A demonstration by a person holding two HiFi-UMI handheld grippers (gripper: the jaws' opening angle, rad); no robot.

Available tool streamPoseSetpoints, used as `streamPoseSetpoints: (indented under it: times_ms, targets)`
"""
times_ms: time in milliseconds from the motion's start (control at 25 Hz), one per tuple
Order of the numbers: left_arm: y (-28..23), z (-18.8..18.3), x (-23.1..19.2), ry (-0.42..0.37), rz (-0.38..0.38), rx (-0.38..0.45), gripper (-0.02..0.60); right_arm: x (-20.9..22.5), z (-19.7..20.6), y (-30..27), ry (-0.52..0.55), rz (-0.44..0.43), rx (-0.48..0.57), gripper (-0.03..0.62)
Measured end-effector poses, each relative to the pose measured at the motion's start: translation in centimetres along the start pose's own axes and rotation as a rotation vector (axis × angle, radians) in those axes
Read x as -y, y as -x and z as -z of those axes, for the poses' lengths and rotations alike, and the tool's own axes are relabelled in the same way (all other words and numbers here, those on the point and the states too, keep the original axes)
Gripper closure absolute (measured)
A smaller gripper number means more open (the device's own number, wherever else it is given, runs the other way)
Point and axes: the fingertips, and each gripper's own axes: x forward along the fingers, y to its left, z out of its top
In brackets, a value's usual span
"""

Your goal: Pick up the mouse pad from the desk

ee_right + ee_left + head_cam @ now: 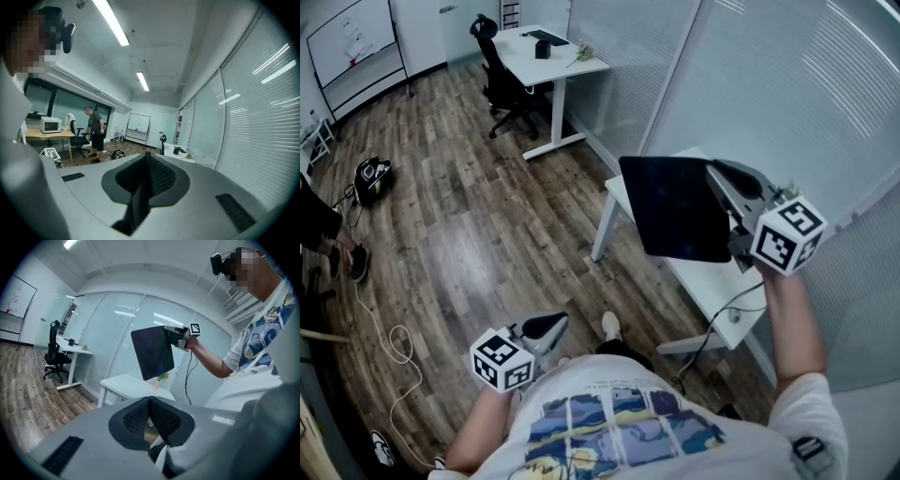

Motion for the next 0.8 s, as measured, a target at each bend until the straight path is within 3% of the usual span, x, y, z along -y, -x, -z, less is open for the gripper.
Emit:
streamPoseSetpoints:
  times_ms: [800]
  targets:
    - [0.36, 0.06, 0.54, 0.004, -0.001, -0.009, 0.578, -0.52, -0.37, 0.37, 0.003, -0.009, 0.003, 0.571]
